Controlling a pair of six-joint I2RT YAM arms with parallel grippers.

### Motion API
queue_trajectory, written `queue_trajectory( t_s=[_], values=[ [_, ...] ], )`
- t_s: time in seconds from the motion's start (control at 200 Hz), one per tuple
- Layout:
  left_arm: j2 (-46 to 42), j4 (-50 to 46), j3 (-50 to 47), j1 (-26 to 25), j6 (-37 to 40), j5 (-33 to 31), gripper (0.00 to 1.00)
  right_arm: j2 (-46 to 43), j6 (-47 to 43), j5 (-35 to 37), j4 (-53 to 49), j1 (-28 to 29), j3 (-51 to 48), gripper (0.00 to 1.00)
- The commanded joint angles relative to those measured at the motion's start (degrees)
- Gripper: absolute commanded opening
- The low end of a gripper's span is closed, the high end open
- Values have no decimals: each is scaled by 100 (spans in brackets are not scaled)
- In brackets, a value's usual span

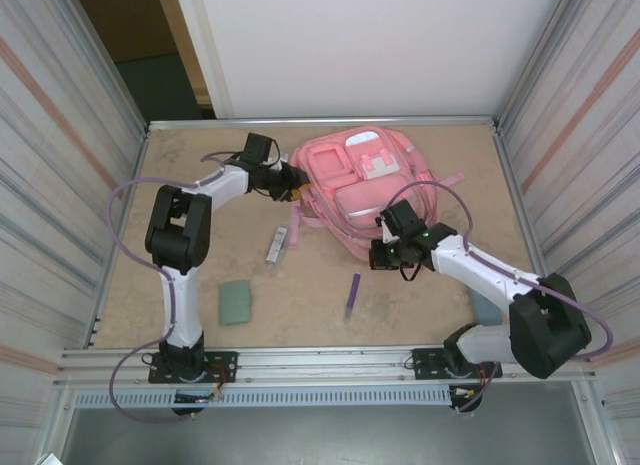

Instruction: Pack the student bag

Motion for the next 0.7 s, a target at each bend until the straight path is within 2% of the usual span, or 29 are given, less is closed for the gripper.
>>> queue_trajectory(
  t_s=[0.0, 0.075, 0.2, 0.286, 0.396, 0.506, 0.697],
  values=[
    [-370, 209, -53, 97, 132, -219, 44, 369, 7, -350, 129, 41, 376, 0],
    [-908, 328, -672, 85, 13, -435, 50, 611, 33, -376, 212, 112, 651, 0],
    [-1876, 370, -1834, -90, -200, -811, 52, 854, -51, -462, 174, 266, 1059, 0],
    [-2408, 455, -2436, -400, -331, -961, 53, 908, -82, -551, 143, 313, 1171, 0],
    [-2941, 729, -3030, -967, -766, -1599, 58, 893, -63, -757, 188, 328, 1220, 0],
    [-3002, 1126, -3200, -1482, -1068, -2138, 60, 898, -86, -1085, 330, 386, 1221, 0],
    [-2481, 1439, -2885, -2000, -1352, -2886, 61, 987, -130, -1203, 554, 652, 1295, 0]
  ],
)
